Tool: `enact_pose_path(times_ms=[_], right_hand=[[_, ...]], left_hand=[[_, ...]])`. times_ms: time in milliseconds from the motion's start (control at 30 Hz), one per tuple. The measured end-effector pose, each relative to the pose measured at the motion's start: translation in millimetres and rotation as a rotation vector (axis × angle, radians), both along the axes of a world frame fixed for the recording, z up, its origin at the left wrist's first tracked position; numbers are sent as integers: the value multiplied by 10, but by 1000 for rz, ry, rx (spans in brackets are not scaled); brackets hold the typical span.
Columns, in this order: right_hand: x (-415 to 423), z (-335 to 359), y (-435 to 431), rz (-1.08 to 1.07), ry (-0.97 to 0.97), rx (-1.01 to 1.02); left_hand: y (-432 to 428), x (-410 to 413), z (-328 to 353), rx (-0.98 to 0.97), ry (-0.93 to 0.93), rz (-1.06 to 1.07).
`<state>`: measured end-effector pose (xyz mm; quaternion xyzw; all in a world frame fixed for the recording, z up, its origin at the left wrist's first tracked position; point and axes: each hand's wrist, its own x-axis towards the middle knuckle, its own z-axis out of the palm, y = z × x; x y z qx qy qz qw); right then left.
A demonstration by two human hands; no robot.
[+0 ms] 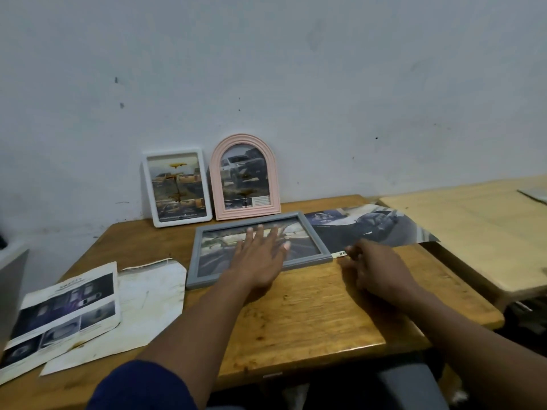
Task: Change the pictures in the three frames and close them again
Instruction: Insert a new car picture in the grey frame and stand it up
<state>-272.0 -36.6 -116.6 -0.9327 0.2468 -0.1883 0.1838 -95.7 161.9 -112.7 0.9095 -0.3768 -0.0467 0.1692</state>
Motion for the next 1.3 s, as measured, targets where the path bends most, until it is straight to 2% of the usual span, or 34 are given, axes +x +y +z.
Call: enact_pose_path(times_ms=[100, 167, 200, 233, 300, 400, 467, 533, 633, 700, 767, 967, 1167, 1300], right_hand=[[410, 346, 190, -8, -220, 551], [726, 582, 295, -6, -117, 960], [902, 667, 352, 1, -34, 1066], [1080, 720, 419, 21, 47, 1078], [1473, 776, 554, 88, 140, 901], [2053, 786, 829, 212, 66, 489], [2362, 759, 1037, 323, 0, 386], [2606, 633, 1204, 446, 56, 305], [2771, 271, 1317, 542, 194, -13], [2767, 8, 1367, 639, 188, -153], [2751, -188, 1394, 712, 170, -213], [2729, -175, 1354, 691, 301, -311], [2449, -38, 863, 529, 473, -324], [2271, 35, 683, 425, 498, -264]], left_hand=[[335, 328, 11, -37, 13, 110], [556, 529, -1, -90, 20, 184], [653, 632, -11, -113, 21, 221], [735, 732, -21, -124, 22, 254], [848, 912, -28, -134, 16, 291], [958, 1079, -73, -162, 7, 311], [1004, 1140, -131, -178, -10, 328], [1021, 1168, -206, -186, -41, 352], [1019, 1180, -269, -220, -56, 380], [1013, 1174, -274, -230, -60, 390], [1003, 1165, -267, -216, -55, 383], [1003, 1156, -279, -117, -33, 356], [978, 1103, -205, -35, -16, 411], [976, 1112, -197, -32, -1, 416]])
